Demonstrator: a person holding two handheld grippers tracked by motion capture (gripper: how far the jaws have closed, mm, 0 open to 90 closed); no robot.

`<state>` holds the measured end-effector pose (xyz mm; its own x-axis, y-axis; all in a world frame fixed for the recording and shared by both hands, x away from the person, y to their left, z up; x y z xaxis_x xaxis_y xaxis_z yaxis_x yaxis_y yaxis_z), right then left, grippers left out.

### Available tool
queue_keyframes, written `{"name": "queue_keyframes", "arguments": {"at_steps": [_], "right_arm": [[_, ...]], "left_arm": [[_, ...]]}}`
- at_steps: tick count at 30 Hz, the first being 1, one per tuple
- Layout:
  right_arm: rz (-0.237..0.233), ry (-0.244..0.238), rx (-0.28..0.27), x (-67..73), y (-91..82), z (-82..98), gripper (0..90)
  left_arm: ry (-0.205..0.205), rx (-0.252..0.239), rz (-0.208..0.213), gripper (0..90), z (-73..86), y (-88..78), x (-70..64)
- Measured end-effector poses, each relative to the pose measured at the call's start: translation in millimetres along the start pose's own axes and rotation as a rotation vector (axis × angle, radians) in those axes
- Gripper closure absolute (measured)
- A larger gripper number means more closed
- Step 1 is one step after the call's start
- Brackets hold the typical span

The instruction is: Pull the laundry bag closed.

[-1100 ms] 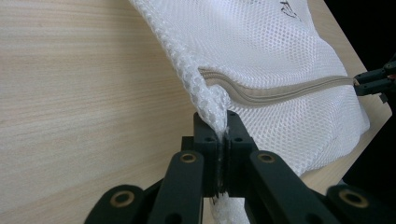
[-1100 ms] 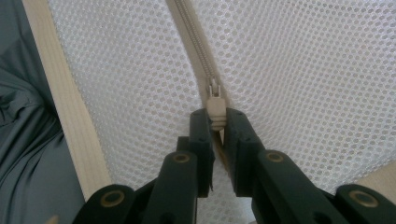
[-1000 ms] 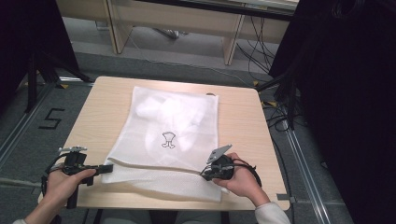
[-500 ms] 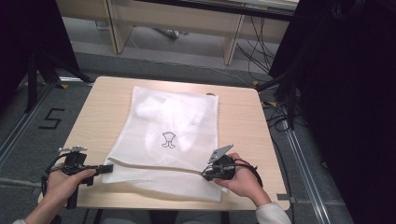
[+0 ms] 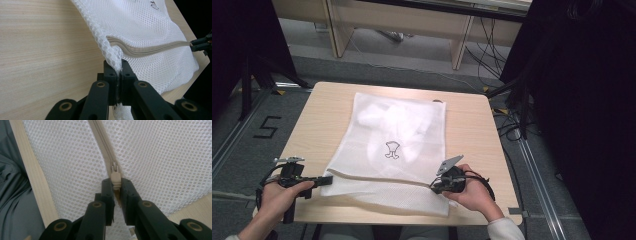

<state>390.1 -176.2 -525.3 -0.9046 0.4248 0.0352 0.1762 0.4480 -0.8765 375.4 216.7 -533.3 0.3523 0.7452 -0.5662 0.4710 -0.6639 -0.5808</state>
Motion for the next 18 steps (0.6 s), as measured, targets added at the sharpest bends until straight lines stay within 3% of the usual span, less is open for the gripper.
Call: {"name": "queue_keyframes", "arguments": {"at_steps": [13,18], "right_arm": [[-0.006,-0.021,-0.001,-1.3,1.0,1.8,82.8],[0.000,-0.004,-0.006,-1.7,-2.2,4.0,82.8]], "left_arm": [[-0.002,-0.001,-0.007,85.9,0.0,-0.8,0.8],[-0.002,0.002,0.000,85.9,0.2,-0.2,0.2]]}}
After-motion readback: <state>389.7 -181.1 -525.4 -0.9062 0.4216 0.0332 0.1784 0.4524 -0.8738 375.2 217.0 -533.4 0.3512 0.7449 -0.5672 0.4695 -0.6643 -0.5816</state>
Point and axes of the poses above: each handheld gripper's, and its own axes: y roughly forward along the jaws, z roughly out of its underside, x roughly to its left, the point moved 7 cm from there along y, roughly forward along the jaws, and after that the axes turned 2 degrees about -y, right-handed, at the moved point
